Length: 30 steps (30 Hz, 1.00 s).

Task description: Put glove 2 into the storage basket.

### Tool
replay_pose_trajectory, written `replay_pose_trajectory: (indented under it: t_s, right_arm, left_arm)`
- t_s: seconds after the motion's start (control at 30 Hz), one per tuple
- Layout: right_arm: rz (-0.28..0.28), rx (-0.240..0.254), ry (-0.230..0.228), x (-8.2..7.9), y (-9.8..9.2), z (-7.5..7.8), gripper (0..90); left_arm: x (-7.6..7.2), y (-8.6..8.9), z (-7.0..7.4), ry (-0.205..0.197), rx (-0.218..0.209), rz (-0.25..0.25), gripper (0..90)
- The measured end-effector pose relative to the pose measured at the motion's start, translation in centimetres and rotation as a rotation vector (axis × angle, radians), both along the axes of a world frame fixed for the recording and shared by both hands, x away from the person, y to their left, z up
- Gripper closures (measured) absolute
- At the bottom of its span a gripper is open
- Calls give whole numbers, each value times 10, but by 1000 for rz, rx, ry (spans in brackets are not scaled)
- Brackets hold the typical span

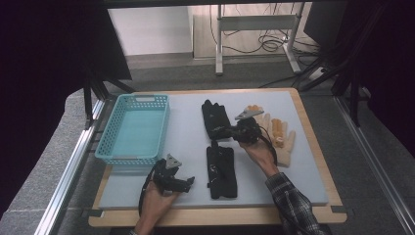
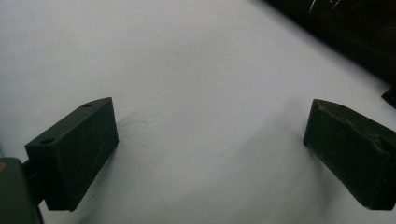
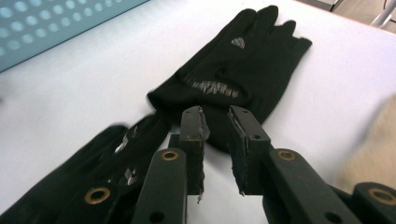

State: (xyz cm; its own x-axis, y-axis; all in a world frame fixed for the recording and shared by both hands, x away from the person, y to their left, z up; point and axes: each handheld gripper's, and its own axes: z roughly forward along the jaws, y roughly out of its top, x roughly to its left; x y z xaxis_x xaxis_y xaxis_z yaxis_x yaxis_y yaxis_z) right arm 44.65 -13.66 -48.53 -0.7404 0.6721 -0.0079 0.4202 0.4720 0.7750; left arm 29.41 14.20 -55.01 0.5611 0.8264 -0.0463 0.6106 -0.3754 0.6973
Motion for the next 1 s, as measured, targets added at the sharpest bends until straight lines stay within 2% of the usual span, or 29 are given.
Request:
replay_pose_trajectory:
  t_s: [0.1, 0.17, 0.2, 0.23, 0.3, 0.43, 0.6, 0.73, 0.77, 0.87, 0.9, 0.93, 1.0]
  right_arm:
    - [-6, -6, 5, 11, 7, -1, 728]
    - [-22, -16, 8, 28, 18, -4, 637]
    - [-22, -16, 8, 28, 18, -4, 637]
    - [-32, -18, 11, 38, 24, -7, 590]
    - [-35, -21, 12, 42, 27, -9, 565]
    - [-67, -48, 22, 65, 42, -20, 436]
    - [-94, -87, 29, 81, 53, -33, 383]
    - [-107, -134, 40, 86, 58, -40, 392]
    - [-128, -107, 72, 88, 56, -41, 428]
    - [-141, -100, 81, 88, 56, -41, 471]
    - [-148, -104, 71, 85, 58, -40, 568]
    - [-148, -104, 71, 85, 58, -40, 568]
    - [-132, -88, 77, 82, 59, -39, 724]
  left_arm:
    - [0, 0, 0, 0, 1, 0, 32]
    - [0, 0, 0, 1, 0, 0, 33]
    - [0, 0, 0, 1, 0, 0, 33]
    - [0, 0, 0, 0, -3, 1, 32]
    - [0, 0, 0, -1, -3, 0, 32]
    - [0, 0, 0, 0, -3, 0, 32]
    - [0, 0, 0, 1, -5, 1, 32]
    - [0, 0, 0, 1, -1, 0, 32]
    - [0, 0, 0, 1, -1, 0, 32]
    - [0, 0, 0, 2, -2, 0, 32]
    - [0, 0, 0, 2, -1, 0, 32]
    - [0, 0, 0, 2, -1, 0, 32]
    - [0, 0, 0, 1, -1, 0, 32]
